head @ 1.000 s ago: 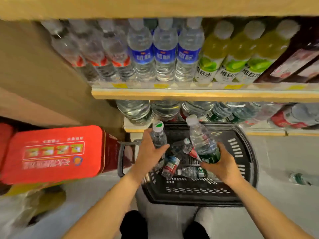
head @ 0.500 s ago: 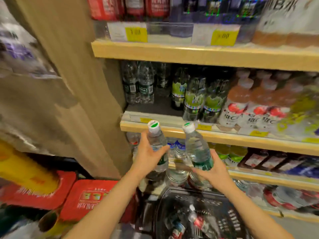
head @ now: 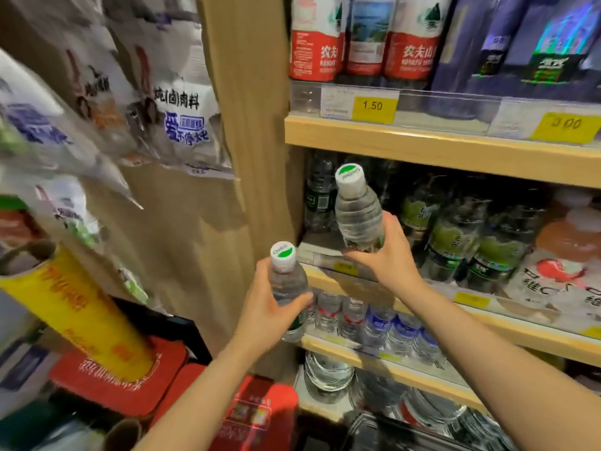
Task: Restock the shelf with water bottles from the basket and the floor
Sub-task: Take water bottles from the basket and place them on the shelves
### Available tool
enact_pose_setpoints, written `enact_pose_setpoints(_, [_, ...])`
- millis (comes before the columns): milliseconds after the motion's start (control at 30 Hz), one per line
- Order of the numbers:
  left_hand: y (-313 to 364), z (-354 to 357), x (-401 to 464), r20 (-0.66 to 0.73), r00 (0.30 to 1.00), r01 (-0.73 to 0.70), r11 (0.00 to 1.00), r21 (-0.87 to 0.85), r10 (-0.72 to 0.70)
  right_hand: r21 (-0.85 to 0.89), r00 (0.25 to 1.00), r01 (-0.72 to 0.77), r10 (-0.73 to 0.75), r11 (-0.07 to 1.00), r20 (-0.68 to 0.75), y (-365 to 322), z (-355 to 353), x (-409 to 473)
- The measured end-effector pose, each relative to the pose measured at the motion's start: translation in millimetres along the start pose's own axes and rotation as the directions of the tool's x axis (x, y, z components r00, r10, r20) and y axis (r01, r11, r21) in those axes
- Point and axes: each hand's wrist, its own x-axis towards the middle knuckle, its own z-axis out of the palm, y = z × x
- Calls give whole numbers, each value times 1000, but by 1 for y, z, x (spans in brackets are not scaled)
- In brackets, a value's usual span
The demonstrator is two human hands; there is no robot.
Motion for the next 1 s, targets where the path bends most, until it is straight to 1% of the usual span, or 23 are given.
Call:
enact_pose_setpoints(67, [-6,-10,-5,68,997,-25,999,32,23,46,999,-36,36,998,-4,-1,27,20])
enact_pose_setpoints(167, [-8,-24,-12,125,992,-15,999,-29,18,61,986,-164,165,985,-15,-3,58,47])
enact_pose_setpoints(267, [-9,-34,-14,149,989,-10,998,-70,20,-33,956,-293,292,955,-36,-1,86,67])
enact_pose_setpoints(300, [-11,-35,-14,152,988,2,997,-73,9,-62,948,-317,314,946,-50,-2,93,70])
enact_pose_setpoints(367, [-12,-35,-15,153,988,24,996,-82,-11,-80,947,-318,312,945,-80,-4,106,75])
enact_pose_setpoints(467, [-12,-34,-15,163,986,30,997,-69,-18,14,952,-287,287,958,-108,5,113,80])
enact_pose_setpoints(533, [-10,-34,-15,154,988,28,998,-49,-20,69,962,-229,237,971,-135,12,114,86])
enact_pose_setpoints(633, [-6,-31,-17,135,990,46,998,-52,-39,54,967,-213,218,976,-133,19,115,90])
enact_pose_setpoints(700, [-5,-29,-19,120,993,28,998,-51,-22,30,976,-197,199,980,-87,22,113,91])
enact_pose_setpoints(767, [-4,-27,-19,100,995,22,998,-57,-16,29,981,-192,192,981,11,14,102,83])
enact_pose_setpoints(867, [1,-24,-20,66,998,14,998,-62,-10,73,978,-166,155,983,138,2,70,42])
enact_pose_setpoints(900, [3,-23,-19,62,998,12,998,-68,-8,76,972,-139,122,987,199,1,57,21])
enact_pose_setpoints(933, [6,-21,-17,61,998,1,997,-73,3,101,951,-121,86,987,297,3,46,-1])
enact_pose_setpoints(1000, [12,-15,-12,78,996,-37,996,-86,43,153,853,-161,59,975,518,6,29,-48])
